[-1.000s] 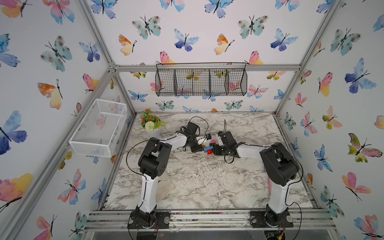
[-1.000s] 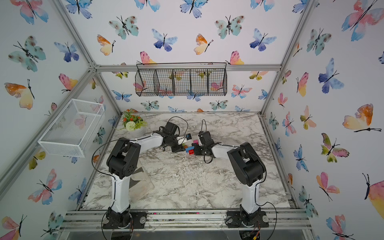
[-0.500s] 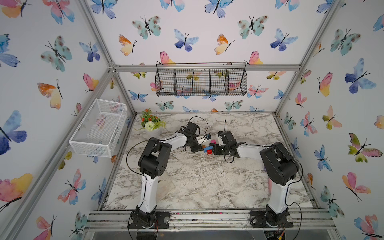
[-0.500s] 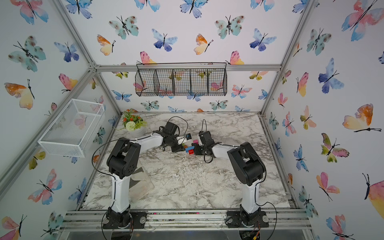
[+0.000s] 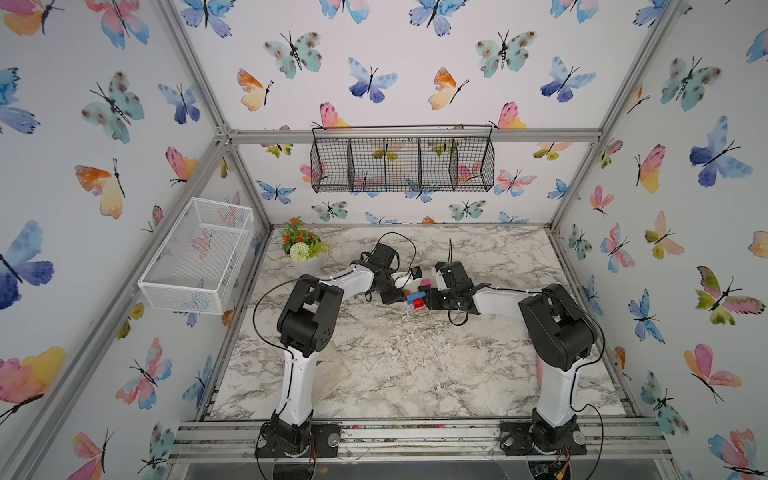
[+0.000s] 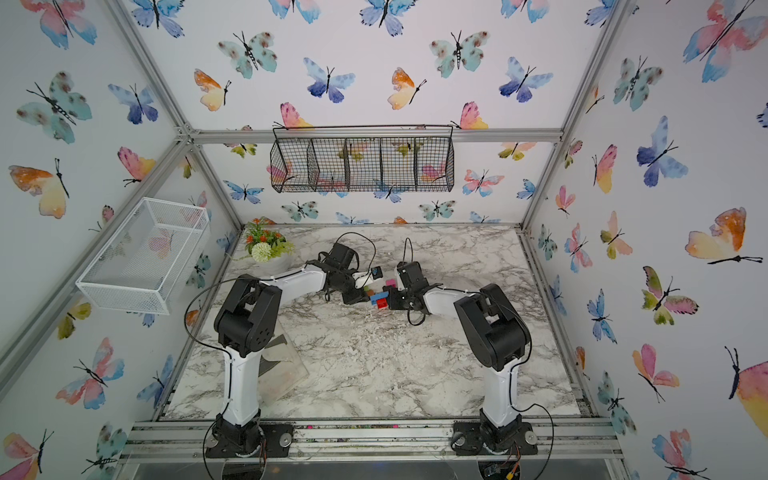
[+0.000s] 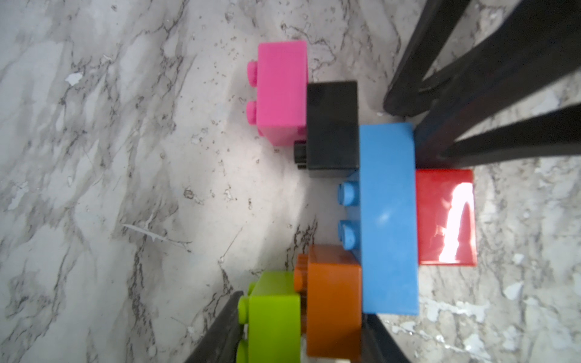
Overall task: Assemble the letter v with lego
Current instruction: Assemble the lego brick with the lego brick.
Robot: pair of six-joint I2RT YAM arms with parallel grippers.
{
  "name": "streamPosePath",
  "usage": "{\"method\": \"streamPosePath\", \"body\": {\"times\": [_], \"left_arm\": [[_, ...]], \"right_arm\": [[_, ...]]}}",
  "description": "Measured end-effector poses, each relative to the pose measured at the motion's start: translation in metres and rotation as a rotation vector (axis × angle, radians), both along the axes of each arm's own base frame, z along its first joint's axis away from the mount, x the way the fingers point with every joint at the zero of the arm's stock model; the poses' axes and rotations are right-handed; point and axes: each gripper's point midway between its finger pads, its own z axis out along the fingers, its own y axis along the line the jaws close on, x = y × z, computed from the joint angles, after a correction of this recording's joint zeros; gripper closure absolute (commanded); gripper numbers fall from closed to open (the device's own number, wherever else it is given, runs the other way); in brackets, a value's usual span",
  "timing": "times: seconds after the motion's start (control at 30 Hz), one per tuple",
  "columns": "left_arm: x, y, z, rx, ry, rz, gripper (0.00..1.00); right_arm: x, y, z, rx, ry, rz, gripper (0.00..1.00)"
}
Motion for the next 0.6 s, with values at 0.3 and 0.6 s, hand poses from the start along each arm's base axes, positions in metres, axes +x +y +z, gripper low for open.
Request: {"method": "streamPosePath", "body": {"times": [0.3, 0.6], "left_arm": [[0.0, 0.0001, 0.0001, 0.005, 0.007, 0.0, 0.7], [0.0011, 0.0, -0.0003, 0.01, 0.015, 0.002, 0.5]], "right_arm": [[0.0, 0.0001, 0.0001, 0.0, 0.0, 0.0, 0.67], [0.0, 0.0001, -0.0001, 0.0, 0.0, 0.0, 0.66]]}}
